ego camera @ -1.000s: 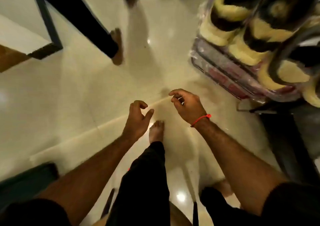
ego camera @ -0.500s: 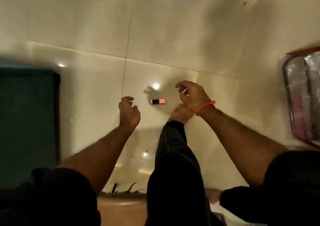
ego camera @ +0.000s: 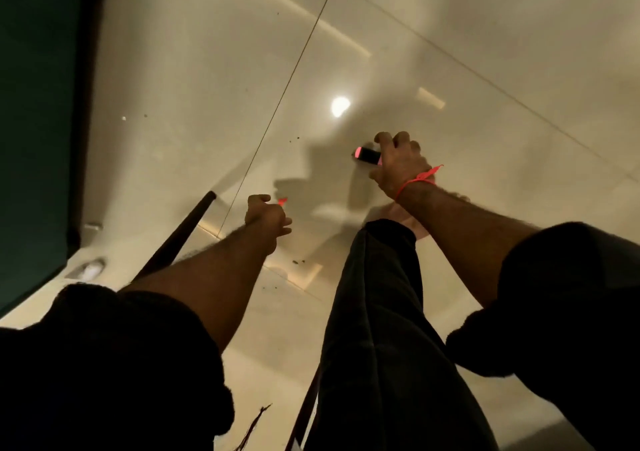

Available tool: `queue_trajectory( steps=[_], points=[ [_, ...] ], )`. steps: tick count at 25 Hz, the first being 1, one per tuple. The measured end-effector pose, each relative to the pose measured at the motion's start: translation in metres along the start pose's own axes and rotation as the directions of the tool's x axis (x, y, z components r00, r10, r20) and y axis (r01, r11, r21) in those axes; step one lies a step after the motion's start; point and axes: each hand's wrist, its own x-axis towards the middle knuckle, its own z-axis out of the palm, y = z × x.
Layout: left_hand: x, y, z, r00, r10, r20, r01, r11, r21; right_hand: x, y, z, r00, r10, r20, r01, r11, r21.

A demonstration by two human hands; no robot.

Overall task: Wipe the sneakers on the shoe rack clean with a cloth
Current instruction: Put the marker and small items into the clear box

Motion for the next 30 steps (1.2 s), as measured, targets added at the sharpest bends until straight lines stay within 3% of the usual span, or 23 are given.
queue_trajectory(
  steps=[3, 6, 8, 11, 14, 18, 20, 24, 27, 30],
  points=[
    [0.025, -0.011, 0.007, 0.992, -0.044, 0.121, 0.047, 0.999, -0.018, 0.017, 0.003, 0.019, 0.996, -0.033, -0.082, 0.018, 0.984, -0.176],
    [0.040, -0.015, 0.022, 0.985, -0.026, 0.173, 0.002, 0.990, 0.138, 0.025, 0.011, 0.022, 0.995, -0.052, -0.083, 0.035, 0.979, -0.199],
    [0.047, -0.014, 0.037, 0.991, -0.019, 0.132, -0.006, 0.982, 0.187, 0.024, 0.019, 0.016, 0.998, -0.006, -0.062, 0.006, 1.000, 0.005],
    [0.039, -0.003, 0.062, 0.997, 0.068, 0.047, -0.077, 0.963, 0.258, 0.010, 0.036, -0.002, 0.993, 0.092, -0.071, -0.058, 0.922, 0.383],
    [-0.014, 0.011, 0.082, 0.946, 0.285, 0.156, -0.316, 0.916, 0.246, -0.020, 0.057, -0.026, 0.984, 0.146, -0.097, -0.080, 0.867, 0.492],
    [-0.067, 0.030, 0.090, 0.880, 0.416, 0.230, -0.472, 0.820, 0.323, -0.065, 0.078, -0.059, 0.955, 0.275, -0.116, -0.147, 0.772, 0.619],
    [-0.096, 0.040, 0.087, 0.801, 0.516, 0.304, -0.597, 0.727, 0.339, -0.089, 0.080, -0.076, 0.943, 0.314, -0.111, -0.153, 0.705, 0.693],
    [-0.177, 0.062, 0.088, 0.541, 0.703, 0.462, -0.840, 0.482, 0.249, -0.142, 0.080, -0.116, 0.920, 0.369, -0.132, -0.108, 0.563, 0.820],
    [-0.247, 0.085, 0.099, 0.414, 0.702, 0.579, -0.892, 0.440, 0.104, -0.179, 0.078, -0.135, 0.902, 0.396, -0.171, -0.024, 0.442, 0.897],
    [-0.323, 0.091, 0.115, 0.223, 0.679, 0.700, -0.950, 0.311, 0.001, -0.232, 0.087, -0.150, 0.826, 0.492, -0.275, 0.128, 0.311, 0.942]
  ],
)
